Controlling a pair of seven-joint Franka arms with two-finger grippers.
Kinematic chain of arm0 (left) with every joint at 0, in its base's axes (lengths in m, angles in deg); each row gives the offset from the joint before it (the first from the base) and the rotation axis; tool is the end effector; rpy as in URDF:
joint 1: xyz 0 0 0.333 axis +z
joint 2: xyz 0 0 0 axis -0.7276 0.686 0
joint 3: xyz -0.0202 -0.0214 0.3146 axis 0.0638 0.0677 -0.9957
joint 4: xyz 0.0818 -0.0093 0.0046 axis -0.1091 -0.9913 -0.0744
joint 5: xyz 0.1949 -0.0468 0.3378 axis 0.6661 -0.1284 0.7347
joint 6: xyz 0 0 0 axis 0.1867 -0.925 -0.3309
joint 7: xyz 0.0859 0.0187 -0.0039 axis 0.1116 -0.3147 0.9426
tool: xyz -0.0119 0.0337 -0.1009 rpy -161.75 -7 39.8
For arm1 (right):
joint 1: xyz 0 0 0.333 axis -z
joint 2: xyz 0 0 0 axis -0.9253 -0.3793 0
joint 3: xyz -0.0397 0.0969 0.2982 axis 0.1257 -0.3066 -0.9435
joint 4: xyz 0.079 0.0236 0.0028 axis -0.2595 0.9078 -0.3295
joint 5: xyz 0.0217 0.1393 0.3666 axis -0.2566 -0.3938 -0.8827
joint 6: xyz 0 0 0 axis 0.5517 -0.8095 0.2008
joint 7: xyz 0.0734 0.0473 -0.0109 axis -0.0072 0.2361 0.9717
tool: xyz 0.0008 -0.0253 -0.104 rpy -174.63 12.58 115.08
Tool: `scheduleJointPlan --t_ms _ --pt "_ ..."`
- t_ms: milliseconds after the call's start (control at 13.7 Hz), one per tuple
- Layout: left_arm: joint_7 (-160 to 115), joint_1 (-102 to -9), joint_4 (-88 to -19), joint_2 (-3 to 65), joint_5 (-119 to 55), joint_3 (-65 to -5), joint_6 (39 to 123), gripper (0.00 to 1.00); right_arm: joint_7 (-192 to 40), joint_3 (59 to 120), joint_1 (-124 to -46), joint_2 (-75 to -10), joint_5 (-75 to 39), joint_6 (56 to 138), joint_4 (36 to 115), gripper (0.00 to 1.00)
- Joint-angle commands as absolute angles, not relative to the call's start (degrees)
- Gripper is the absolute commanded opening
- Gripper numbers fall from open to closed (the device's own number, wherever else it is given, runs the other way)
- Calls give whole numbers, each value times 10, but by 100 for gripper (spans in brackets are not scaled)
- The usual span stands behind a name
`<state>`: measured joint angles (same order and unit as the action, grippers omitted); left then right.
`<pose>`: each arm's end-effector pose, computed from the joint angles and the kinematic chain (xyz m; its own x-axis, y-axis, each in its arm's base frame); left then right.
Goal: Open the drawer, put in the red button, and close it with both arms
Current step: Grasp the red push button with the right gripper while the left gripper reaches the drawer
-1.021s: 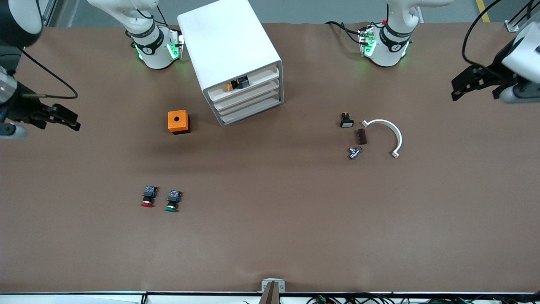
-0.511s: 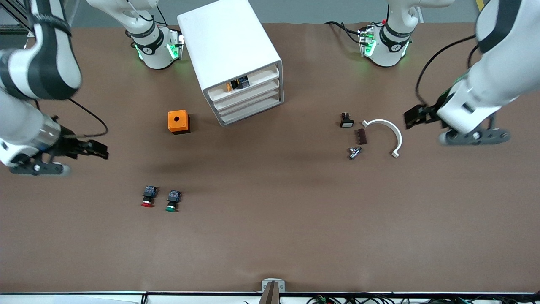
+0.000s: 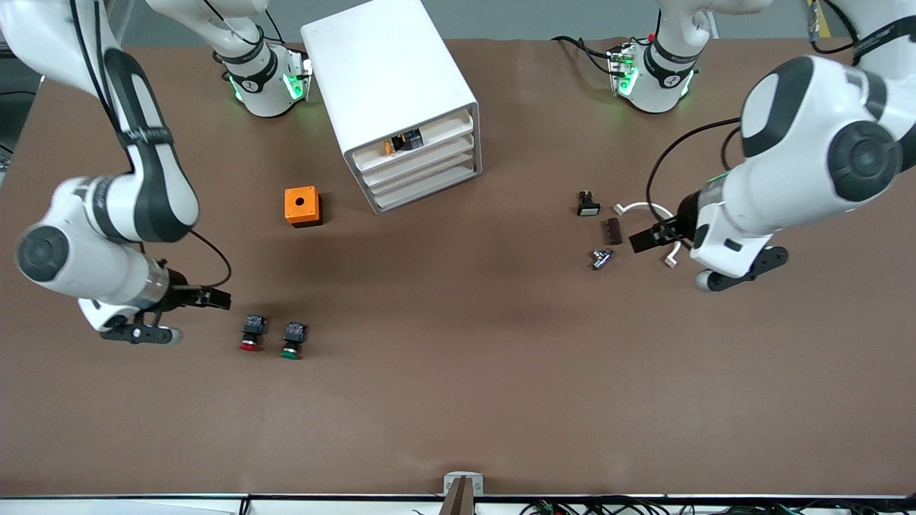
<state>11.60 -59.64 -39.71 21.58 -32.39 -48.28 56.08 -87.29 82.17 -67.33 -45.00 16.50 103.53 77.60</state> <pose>0.5963 -0.2026 0.4985 0.8865 0.3927 -0.2446 0.4124 -0.9104 0.0331 0.6497 0.0171 0.3094 0.9906 -0.1120 -0.0791 -0.1157 -0.9923 -0.0442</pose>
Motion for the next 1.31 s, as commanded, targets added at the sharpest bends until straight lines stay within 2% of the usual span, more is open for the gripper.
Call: scheduleJointPlan --t_ms 0,365,657,730,1021,1240 --pt "205 -619 -371 250 -341 -484 557 100 -884 821 -672 -496 112 1052 766 100" --pt "357 -659 -370 291 -408 -484 555 100 -896 821 -674 -555 95 1126 767 99" --pt "443 -668 -367 291 -477 -485 487 100 -919 821 -681 -576 95 1138 764 91" --pt "472 -668 -367 294 -491 -485 487 100 -919 821 -681 -577 96 1142 764 85" --pt "550 -666 -367 303 -540 -484 463 100 -918 822 -686 -575 97 1138 760 37" --pt "565 -668 -367 308 -545 -485 456 100 -920 822 -684 -575 96 1139 756 7"
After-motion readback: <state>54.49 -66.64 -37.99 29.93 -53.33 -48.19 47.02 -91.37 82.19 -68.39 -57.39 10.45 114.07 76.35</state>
